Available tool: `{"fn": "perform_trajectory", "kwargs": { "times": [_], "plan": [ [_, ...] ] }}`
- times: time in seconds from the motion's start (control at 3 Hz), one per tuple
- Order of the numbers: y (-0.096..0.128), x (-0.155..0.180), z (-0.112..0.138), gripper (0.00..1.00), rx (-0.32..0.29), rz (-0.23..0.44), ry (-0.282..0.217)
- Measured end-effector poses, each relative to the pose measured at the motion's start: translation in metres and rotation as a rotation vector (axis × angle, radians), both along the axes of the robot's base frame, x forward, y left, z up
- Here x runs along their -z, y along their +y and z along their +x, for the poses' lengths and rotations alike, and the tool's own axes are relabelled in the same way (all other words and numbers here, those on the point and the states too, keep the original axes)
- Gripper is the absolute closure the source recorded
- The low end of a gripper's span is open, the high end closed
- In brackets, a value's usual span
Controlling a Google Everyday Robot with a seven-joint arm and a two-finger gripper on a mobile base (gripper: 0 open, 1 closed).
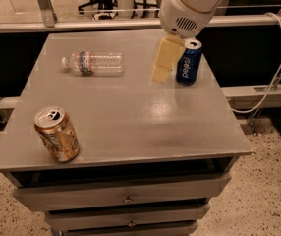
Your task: Place water bottle upright
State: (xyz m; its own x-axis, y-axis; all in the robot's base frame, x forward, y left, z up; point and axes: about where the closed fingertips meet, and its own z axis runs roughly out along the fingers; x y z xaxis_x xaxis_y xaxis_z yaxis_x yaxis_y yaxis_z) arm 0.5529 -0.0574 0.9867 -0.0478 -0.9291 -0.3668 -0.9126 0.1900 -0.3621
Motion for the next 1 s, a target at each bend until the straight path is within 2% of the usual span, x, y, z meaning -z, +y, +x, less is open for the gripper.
{"fn": "perform_trajectory", "kwargs": {
  "times": [0.33, 0.67, 1.0],
  "plan": [
    [0.021, -0.002, 0.019, 0.00, -0.029, 0.036, -0.023],
    [0.057, 0.004, 0.050, 0.00, -0.060, 0.065, -0.033],
    [0.103, 0.022, 0.081, 0.00, -0.095, 0.085, -0.002]
  ]
}}
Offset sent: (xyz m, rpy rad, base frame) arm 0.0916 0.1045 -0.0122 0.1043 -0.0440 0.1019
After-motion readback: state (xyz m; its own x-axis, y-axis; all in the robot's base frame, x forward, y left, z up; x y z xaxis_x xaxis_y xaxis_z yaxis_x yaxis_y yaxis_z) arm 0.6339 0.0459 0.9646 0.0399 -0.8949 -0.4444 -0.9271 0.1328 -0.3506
